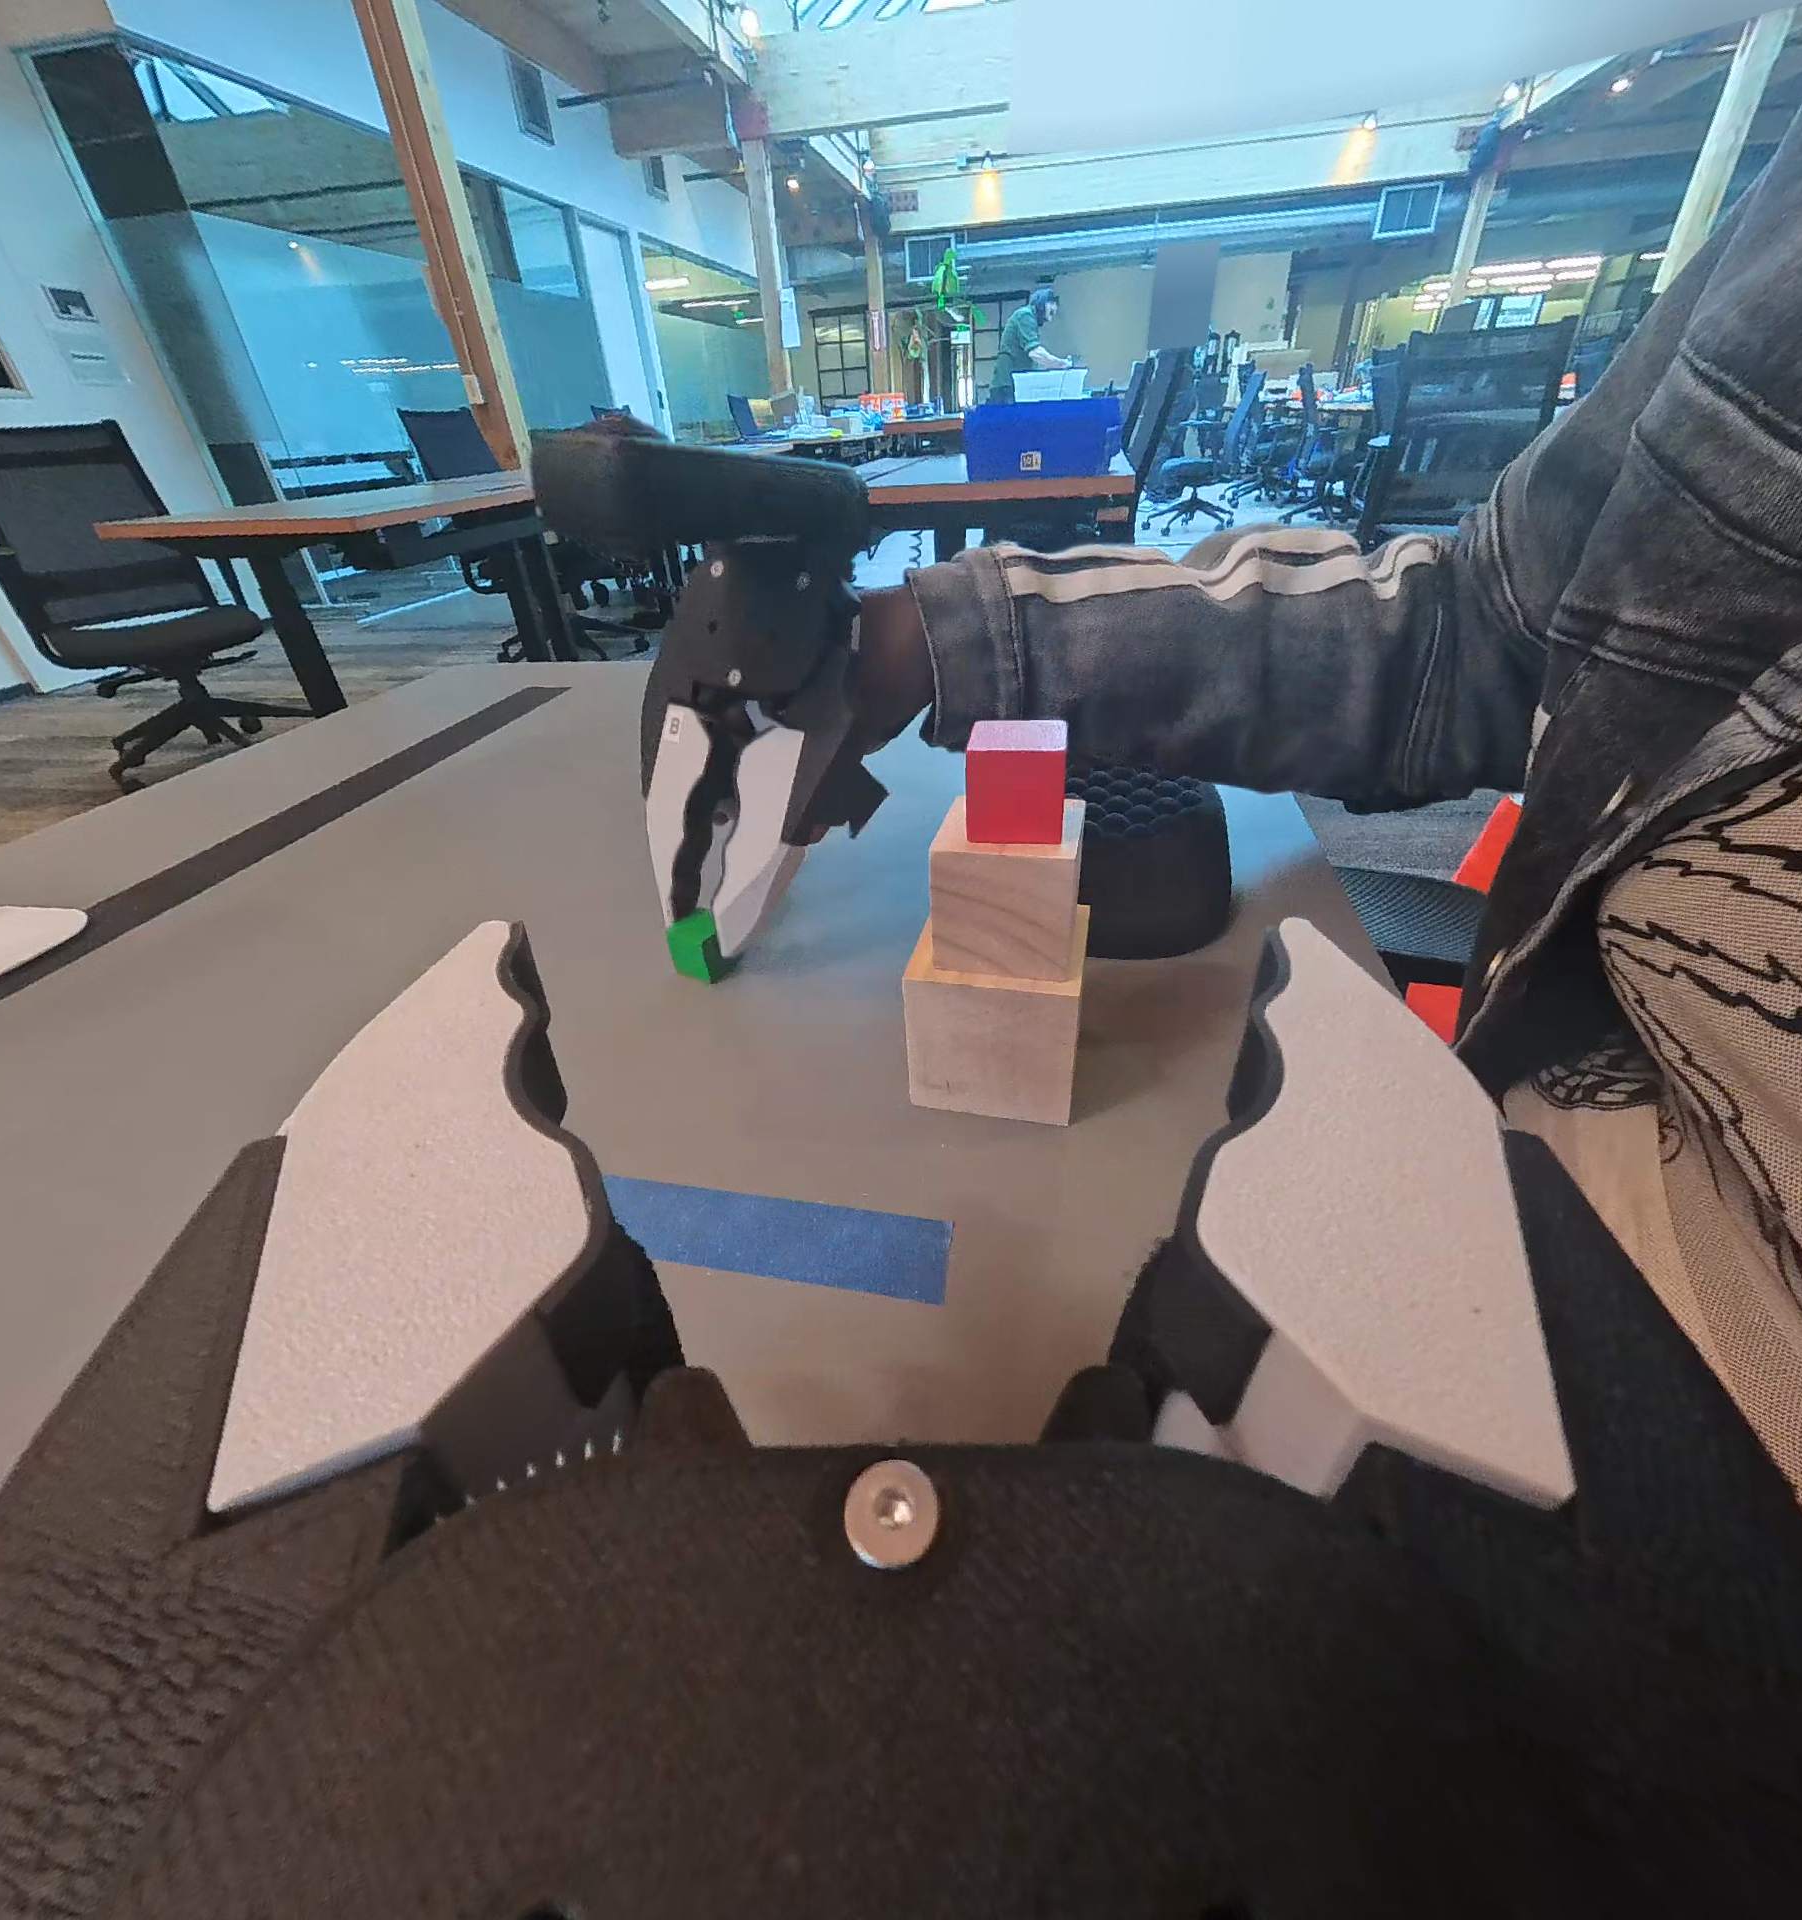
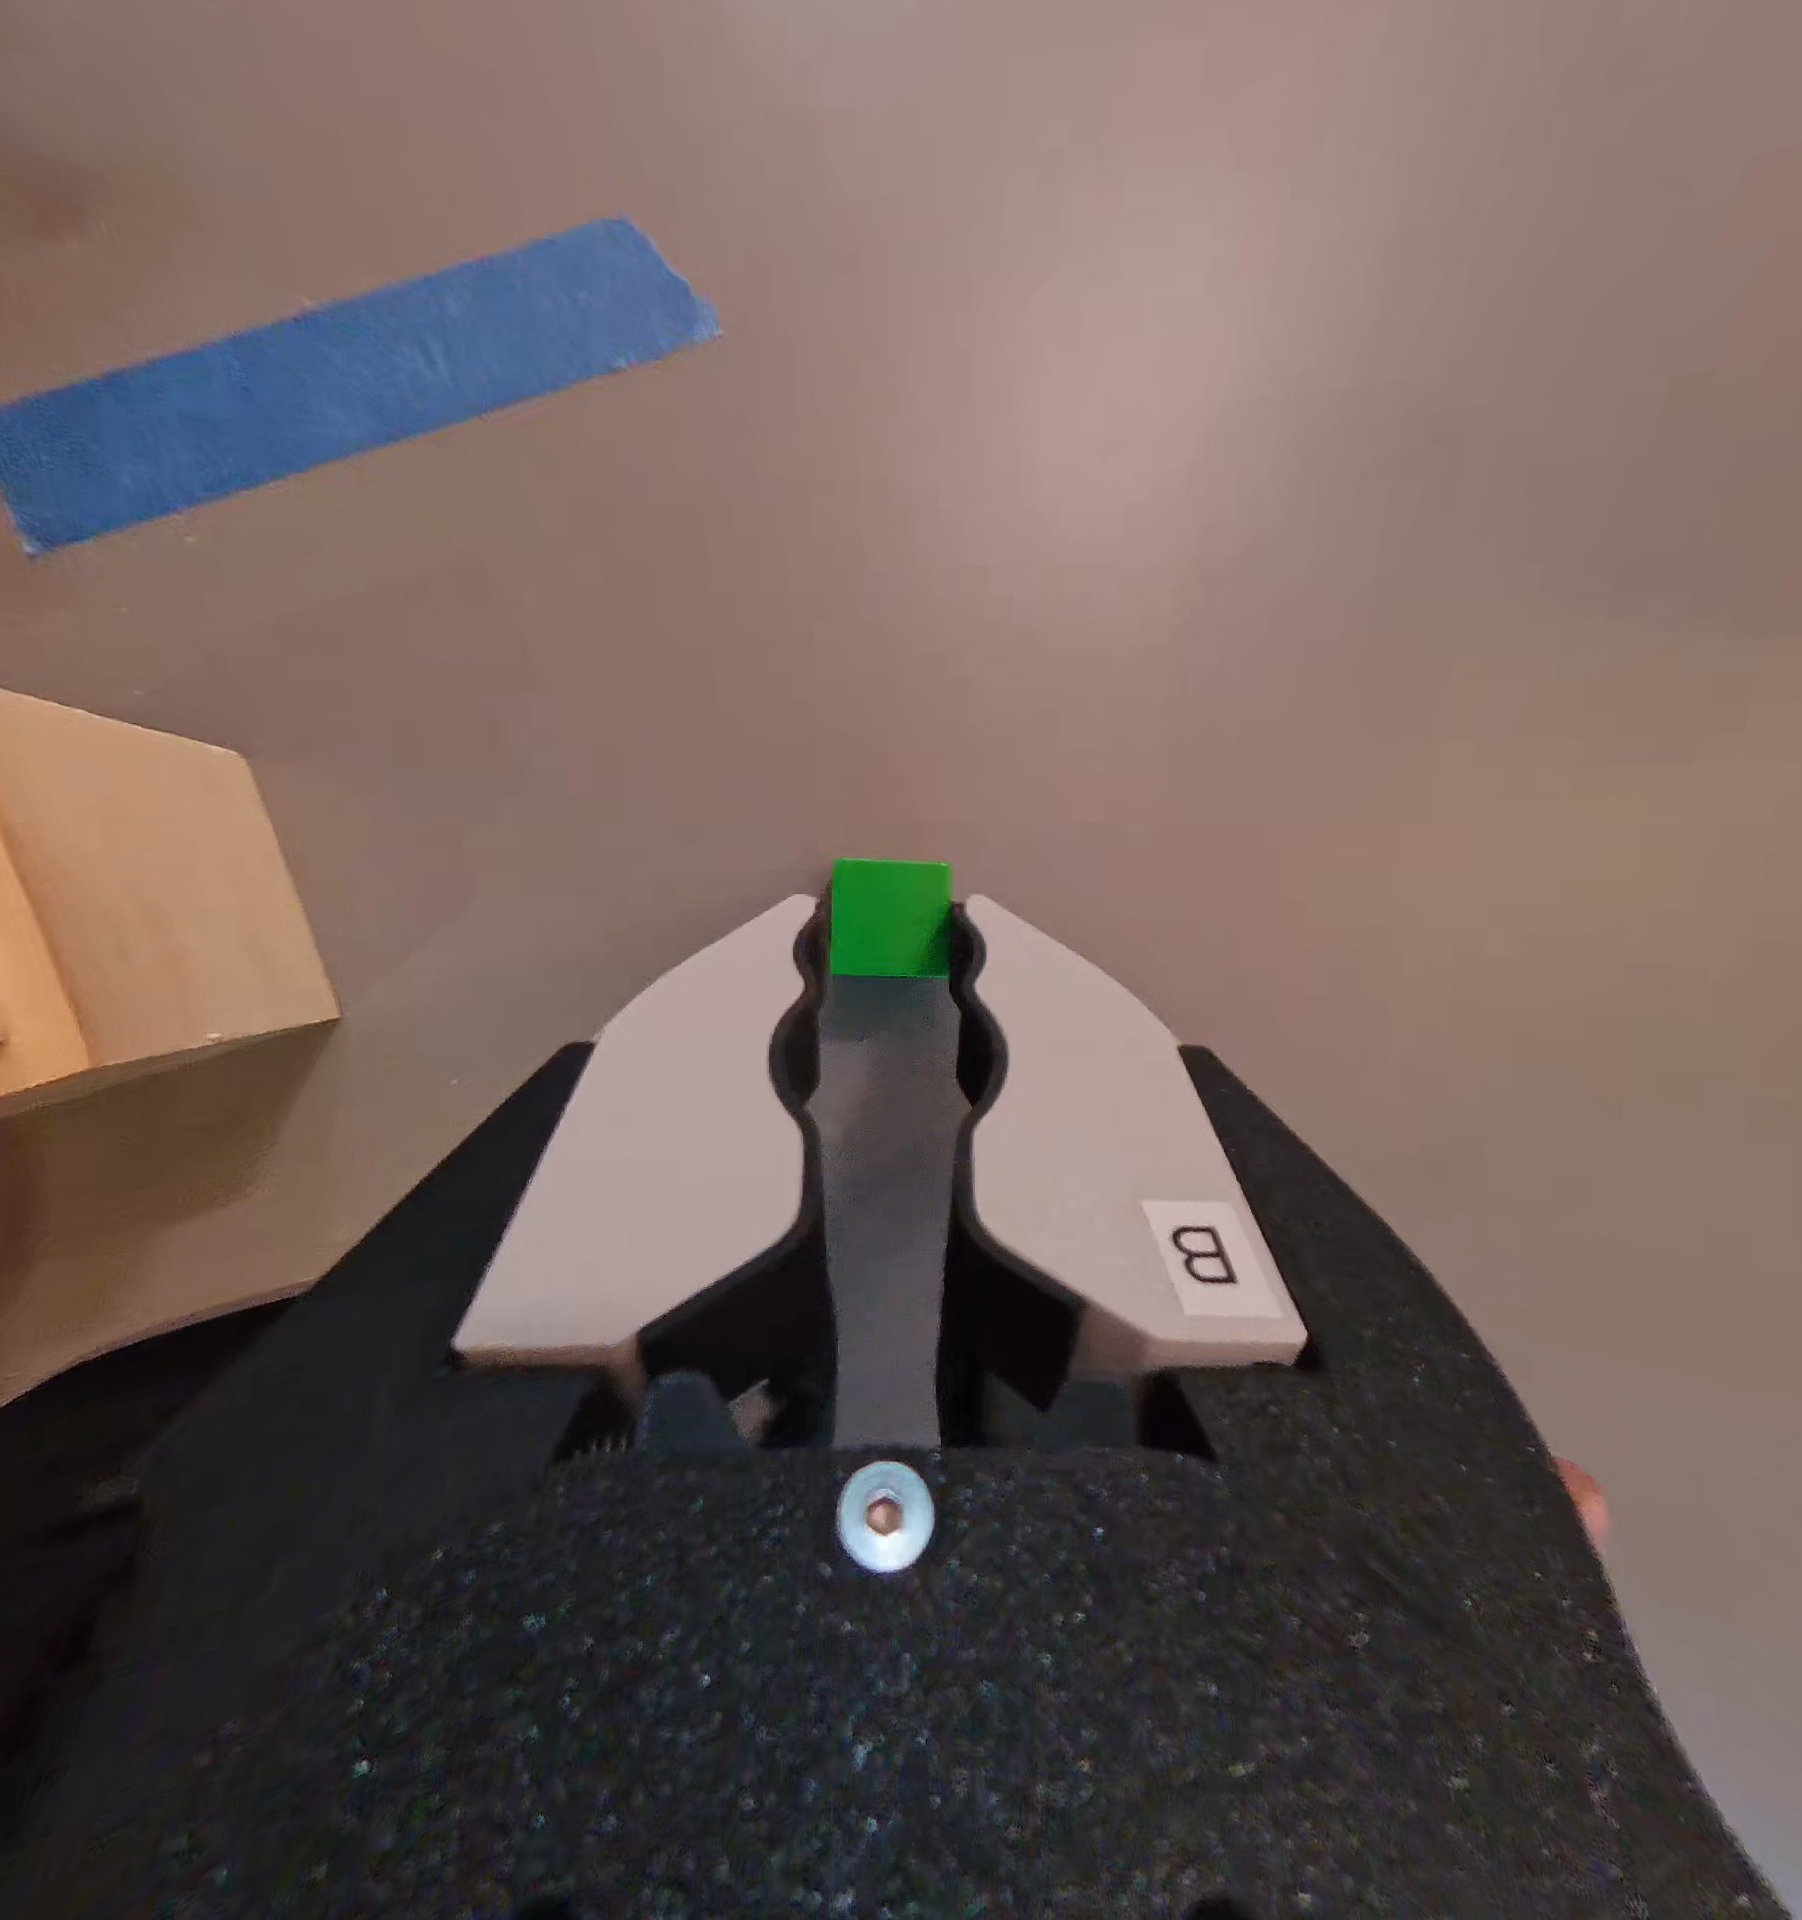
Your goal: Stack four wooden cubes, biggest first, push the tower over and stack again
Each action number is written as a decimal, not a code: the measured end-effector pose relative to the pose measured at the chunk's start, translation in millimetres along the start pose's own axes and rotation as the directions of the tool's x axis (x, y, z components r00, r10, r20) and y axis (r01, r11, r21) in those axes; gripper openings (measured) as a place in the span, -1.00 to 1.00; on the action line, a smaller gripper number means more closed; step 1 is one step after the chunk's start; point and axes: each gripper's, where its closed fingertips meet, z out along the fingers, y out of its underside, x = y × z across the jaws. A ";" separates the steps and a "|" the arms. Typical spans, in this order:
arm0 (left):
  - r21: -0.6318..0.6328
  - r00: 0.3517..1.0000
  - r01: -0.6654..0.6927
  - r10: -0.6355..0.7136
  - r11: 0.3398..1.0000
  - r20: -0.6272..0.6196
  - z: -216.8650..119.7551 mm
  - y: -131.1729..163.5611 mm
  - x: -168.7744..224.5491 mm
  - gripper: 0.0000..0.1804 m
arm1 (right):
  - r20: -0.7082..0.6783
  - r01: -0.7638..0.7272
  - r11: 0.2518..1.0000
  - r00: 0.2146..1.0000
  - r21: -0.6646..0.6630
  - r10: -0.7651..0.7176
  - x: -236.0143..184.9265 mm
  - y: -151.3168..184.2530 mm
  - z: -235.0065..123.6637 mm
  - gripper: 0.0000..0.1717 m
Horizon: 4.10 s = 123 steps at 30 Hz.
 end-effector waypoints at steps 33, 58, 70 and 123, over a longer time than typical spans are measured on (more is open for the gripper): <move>-0.014 1.000 -0.014 0.014 1.000 -0.006 0.9 1.7 2.5 0.39 | 0.244 0.260 0.955 0.926 0.144 -0.288 -129.7 -64.4 -104.8 -0.73; -0.020 1.000 -0.014 0.014 1.000 -0.004 1.7 2.8 2.3 0.39 | 0.092 0.014 0.998 0.996 0.069 -0.020 -167.1 -23.2 -69.9 -1.00; -0.017 1.000 -0.008 0.008 1.000 -0.003 1.3 2.5 1.7 0.39 | -0.033 0.021 0.990 0.999 0.136 -0.016 -130.2 -51.7 -58.6 -1.00; 0.017 0.997 -0.079 0.079 0.997 0.022 1.6 -4.6 3.2 0.34 | 0.480 -0.370 0.812 0.868 0.451 0.129 -123.3 -80.7 -76.8 -0.19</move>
